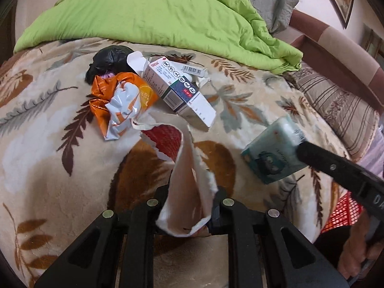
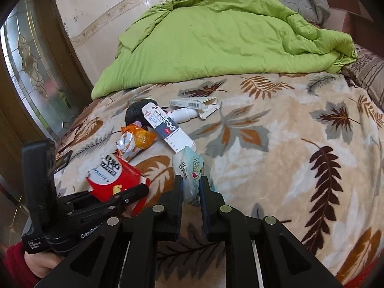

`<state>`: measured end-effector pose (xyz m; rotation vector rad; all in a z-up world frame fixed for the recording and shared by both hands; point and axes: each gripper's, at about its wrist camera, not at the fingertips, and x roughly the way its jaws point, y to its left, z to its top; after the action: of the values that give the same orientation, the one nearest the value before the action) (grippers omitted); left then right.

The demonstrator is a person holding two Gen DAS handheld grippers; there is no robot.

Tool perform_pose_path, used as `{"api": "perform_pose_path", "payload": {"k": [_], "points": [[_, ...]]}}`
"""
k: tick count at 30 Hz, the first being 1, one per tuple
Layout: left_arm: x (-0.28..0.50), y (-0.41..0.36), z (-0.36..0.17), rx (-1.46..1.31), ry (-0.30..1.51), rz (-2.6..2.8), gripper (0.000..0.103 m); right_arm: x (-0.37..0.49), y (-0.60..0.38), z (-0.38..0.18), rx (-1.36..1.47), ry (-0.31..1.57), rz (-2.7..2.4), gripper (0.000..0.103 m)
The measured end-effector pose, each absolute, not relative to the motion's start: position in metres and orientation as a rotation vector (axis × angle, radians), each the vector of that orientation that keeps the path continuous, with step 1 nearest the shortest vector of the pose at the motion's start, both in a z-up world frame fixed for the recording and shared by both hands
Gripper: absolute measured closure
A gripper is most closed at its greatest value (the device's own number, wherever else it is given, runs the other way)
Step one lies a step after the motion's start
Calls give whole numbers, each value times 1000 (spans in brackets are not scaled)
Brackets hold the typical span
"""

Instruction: Collect trash

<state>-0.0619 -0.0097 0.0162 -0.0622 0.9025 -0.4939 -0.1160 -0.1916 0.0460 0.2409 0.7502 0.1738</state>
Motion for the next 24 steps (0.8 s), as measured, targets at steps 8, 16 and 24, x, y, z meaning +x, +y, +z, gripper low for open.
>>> {"api": "perform_pose_path", "payload": {"k": [8, 16, 24], "points": [[-65, -14, 14, -17, 886, -481, 86, -112, -191, 42, 229, 780, 153, 64], [-66, -9, 16, -32, 865, -472, 86, -112, -173, 37, 140, 813, 194, 58], [-69, 14, 35, -41, 787, -430, 87, -110, -194, 37, 276, 806, 204, 34]]}}
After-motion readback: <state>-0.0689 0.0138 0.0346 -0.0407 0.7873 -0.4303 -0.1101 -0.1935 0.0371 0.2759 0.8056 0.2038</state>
